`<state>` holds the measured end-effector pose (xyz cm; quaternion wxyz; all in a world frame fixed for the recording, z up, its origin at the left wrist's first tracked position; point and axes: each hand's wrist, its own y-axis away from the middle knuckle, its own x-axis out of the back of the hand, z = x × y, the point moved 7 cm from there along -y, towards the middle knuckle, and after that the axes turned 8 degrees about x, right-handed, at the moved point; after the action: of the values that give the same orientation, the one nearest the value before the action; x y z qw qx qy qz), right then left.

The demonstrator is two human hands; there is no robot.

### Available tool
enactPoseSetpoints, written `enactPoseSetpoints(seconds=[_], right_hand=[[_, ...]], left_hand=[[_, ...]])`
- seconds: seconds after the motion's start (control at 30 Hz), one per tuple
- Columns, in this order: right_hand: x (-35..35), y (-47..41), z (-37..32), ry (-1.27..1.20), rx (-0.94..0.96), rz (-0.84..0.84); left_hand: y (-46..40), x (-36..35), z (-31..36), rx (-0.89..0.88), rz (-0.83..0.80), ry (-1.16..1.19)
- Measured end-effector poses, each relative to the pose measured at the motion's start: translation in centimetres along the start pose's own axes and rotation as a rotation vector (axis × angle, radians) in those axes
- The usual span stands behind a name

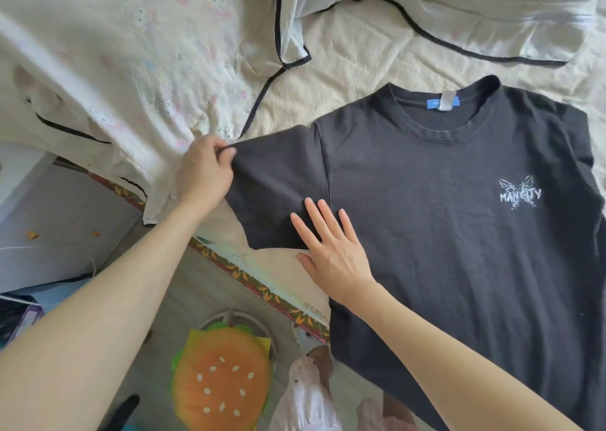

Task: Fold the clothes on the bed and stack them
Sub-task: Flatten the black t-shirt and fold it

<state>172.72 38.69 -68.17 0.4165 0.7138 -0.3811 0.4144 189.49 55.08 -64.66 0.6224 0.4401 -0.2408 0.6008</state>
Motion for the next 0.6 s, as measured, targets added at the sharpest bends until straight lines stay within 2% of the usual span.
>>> enactPoseSetpoints(seconds=[0.07,0.13,0.2,0.33,0.43,0.53,0.6], right_hand=[[-0.6,-0.1,0.3,0.026,0.002,-0.067],[-1.0,-0.4,0.5,0.053,0.004,-0.107],[-0.8,-0.3,0.4,0.037,0.004,-0.096],[0.1,0.6,0.2,0.008,-0.048,0.016],[-1.1,0.8,0.6,-0.011,-0.08,-0.059],[-1.6,0.5,1.0,-0.018,-0.068,-0.125],[-1.1,0.6,1.2,-0.052,-0.053,-0.121]], left_hand=[[0.7,0.7,-1.3,0.043,0.017,0.015],[1.6,-0.2,-2.8,0.134,-0.072,0.087],[2.5,-1.3,-3.9,0.26,-0.143,0.266],[4.1,-2.2,-5.6,0.516,-0.094,0.617],[5.9,-3.8,-6.3,0.655,-0.135,0.793],[7.4,-4.7,-6.0,0.743,-0.175,0.899],[7.8,-4.5,-5.6,0.721,-0.134,0.869]])
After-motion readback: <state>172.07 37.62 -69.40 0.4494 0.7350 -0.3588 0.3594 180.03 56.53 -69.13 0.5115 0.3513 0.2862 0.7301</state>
